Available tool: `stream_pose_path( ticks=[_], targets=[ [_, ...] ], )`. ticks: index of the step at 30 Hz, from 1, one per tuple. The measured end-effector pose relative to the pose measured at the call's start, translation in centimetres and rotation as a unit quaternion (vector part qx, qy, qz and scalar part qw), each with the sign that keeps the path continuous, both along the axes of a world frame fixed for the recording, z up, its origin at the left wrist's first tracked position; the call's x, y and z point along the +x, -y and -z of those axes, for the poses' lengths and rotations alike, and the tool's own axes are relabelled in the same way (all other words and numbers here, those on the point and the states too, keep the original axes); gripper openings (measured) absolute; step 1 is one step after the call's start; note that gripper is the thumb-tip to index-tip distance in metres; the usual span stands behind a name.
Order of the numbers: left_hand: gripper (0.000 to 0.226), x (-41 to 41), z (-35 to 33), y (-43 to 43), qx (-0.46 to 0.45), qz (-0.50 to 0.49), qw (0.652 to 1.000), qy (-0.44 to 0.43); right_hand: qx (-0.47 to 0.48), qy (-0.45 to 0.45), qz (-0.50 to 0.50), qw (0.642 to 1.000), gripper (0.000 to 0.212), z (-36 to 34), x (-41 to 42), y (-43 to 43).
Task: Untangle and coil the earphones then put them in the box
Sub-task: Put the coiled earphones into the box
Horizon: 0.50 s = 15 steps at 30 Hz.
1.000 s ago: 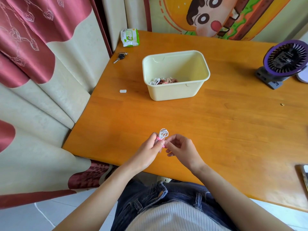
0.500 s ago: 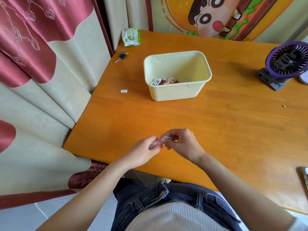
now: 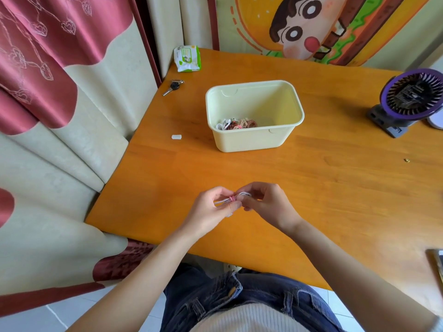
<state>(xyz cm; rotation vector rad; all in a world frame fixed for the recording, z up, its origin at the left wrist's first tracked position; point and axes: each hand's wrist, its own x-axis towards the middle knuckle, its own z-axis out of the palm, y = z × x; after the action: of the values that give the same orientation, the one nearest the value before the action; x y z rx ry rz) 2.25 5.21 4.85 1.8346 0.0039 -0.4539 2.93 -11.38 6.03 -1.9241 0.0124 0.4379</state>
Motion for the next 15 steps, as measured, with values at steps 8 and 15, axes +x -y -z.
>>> stream_pose_path(
  ticks=[8, 15],
  targets=[
    [0.014, 0.9, 0.5, -0.6, 0.042, 0.028, 0.997, 0.060, -0.008, 0.004, 0.025, 1.000, 0.006, -0.4, 1.1, 0.0],
    [0.011, 3.6, 0.5, -0.4, 0.236, 0.102, 0.941, 0.219, -0.082, 0.048, 0.008, 0.995, 0.004, -0.2, 3.7, 0.7]
  ],
)
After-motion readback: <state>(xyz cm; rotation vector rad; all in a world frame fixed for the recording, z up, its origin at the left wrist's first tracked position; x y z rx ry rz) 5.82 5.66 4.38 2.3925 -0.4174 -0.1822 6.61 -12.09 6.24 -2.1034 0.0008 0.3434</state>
